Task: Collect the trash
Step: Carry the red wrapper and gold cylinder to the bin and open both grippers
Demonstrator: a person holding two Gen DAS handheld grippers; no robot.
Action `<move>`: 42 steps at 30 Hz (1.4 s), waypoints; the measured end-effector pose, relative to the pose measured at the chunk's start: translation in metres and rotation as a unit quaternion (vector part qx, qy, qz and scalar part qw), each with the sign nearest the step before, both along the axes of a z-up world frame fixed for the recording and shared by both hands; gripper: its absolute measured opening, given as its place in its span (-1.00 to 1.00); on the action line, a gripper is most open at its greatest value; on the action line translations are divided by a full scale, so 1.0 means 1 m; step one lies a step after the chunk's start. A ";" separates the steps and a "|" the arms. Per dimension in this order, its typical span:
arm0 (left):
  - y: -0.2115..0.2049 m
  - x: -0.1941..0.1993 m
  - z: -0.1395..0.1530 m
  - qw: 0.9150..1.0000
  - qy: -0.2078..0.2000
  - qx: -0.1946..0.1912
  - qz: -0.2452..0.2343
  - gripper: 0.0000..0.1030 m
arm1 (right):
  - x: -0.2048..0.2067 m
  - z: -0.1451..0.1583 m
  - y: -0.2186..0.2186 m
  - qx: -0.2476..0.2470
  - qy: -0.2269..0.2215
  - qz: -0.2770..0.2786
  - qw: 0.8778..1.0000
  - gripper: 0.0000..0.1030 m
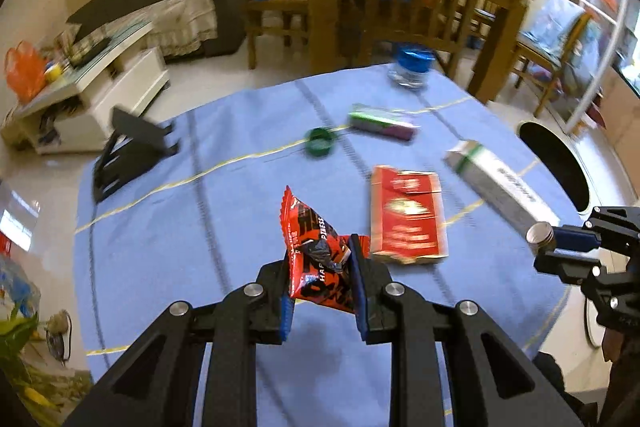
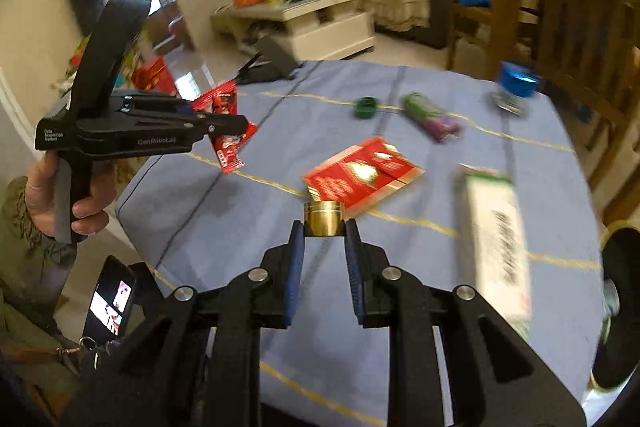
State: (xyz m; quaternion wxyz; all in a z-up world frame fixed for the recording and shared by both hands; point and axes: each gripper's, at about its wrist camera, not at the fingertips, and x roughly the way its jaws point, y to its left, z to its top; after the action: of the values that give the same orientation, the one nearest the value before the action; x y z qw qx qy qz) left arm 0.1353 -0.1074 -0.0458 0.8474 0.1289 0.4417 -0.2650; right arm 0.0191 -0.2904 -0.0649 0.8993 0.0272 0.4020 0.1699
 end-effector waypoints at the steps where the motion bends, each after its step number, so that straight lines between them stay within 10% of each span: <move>1: -0.007 -0.003 0.001 1.000 -0.002 0.002 -0.006 -0.57 | -0.009 0.002 -0.012 0.005 -0.004 -0.012 1.000 -0.59; 20: -0.197 -0.075 0.011 0.981 -0.053 0.065 -0.177 -0.57 | -0.106 -0.015 -0.272 0.012 -0.017 -0.299 0.954 -0.59; 31: -0.273 -0.098 0.005 0.969 -0.052 0.068 -0.234 -0.57 | -0.099 -0.019 -0.337 0.001 -0.016 -0.360 0.933 -0.58; 35: -0.294 -0.101 -0.002 0.967 -0.040 0.065 -0.245 -0.57 | -0.087 -0.041 -0.349 -0.022 0.016 -0.375 0.927 0.57; 42: -0.323 -0.104 -0.011 0.962 -0.046 0.076 -0.258 -0.57 | -0.107 -0.052 -0.354 0.000 -0.009 -0.413 0.911 0.71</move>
State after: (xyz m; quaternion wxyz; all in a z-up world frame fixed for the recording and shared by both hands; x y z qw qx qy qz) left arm 0.0317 -0.4306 -0.0566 0.7575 0.3141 0.3730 -0.4341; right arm -0.0881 -0.6446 -0.1167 0.8926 0.1892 0.3470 -0.2170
